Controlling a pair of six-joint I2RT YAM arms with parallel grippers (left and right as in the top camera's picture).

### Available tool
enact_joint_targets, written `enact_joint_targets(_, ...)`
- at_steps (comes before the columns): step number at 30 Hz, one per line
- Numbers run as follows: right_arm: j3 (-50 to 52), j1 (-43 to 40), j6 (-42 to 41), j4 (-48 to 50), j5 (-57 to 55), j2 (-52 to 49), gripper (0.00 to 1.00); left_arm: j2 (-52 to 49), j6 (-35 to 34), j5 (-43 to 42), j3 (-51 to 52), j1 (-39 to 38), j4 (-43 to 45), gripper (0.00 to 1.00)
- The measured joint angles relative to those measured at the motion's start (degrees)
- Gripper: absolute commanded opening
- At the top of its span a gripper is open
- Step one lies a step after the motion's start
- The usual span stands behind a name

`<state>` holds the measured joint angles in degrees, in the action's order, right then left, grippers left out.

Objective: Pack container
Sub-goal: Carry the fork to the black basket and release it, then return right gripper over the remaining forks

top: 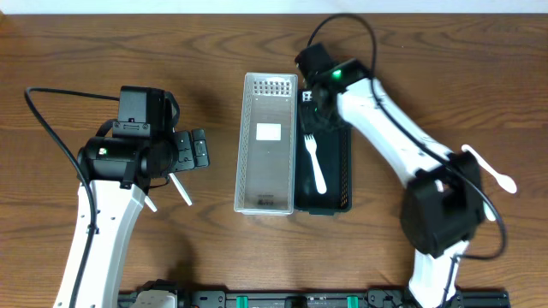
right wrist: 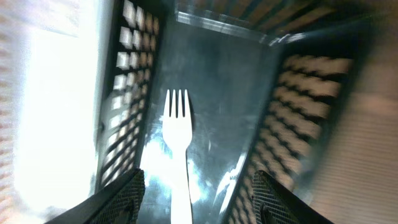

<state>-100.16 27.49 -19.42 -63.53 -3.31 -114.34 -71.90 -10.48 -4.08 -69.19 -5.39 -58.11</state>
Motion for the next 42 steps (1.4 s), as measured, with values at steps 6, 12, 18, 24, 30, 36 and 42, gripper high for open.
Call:
enact_joint_targets(6, -5.3, -9.7, 1.3, -3.7, -1.0, 14.0, 0.63, 0.0, 0.0, 0.0, 0.0, 0.0, 0.0, 0.98)
enact_joint_targets(12, -6.4, -29.6, 7.1, -11.7, -0.6, 20.5, 0.84, 0.0, 0.0, 0.0, 0.0, 0.0, 0.0, 0.98)
enact_joint_targets(18, 2.3, -39.7, 13.1, -11.8, 1.1, 19.2, 0.96, 0.0, 0.0, 0.0, 0.0, 0.0, 0.0, 0.98)
enact_joint_targets(24, 17.8, -42.7, 16.7, -1.6, 1.8, 18.6, 0.99, 0.0, 0.0, 0.0, 0.0, 0.0, 0.0, 0.98)
enact_joint_targets(30, 29.7, -42.7, 18.4, 10.2, 2.3, 18.2, 0.96, 0.0, 0.0, 0.0, 0.0, 0.0, 0.0, 0.98)
enact_joint_targets(36, 35.6, -42.7, 19.5, 17.5, 2.5, 18.2, 0.98, 0.0, 0.0, 0.0, 0.0, 0.0, 0.0, 0.98)
enact_joint_targets(42, 38.6, -42.6, 20.7, 21.5, 4.2, 18.1, 0.94, 0.0, 0.0, 0.0, 0.0, 0.0, 0.0, 0.98)
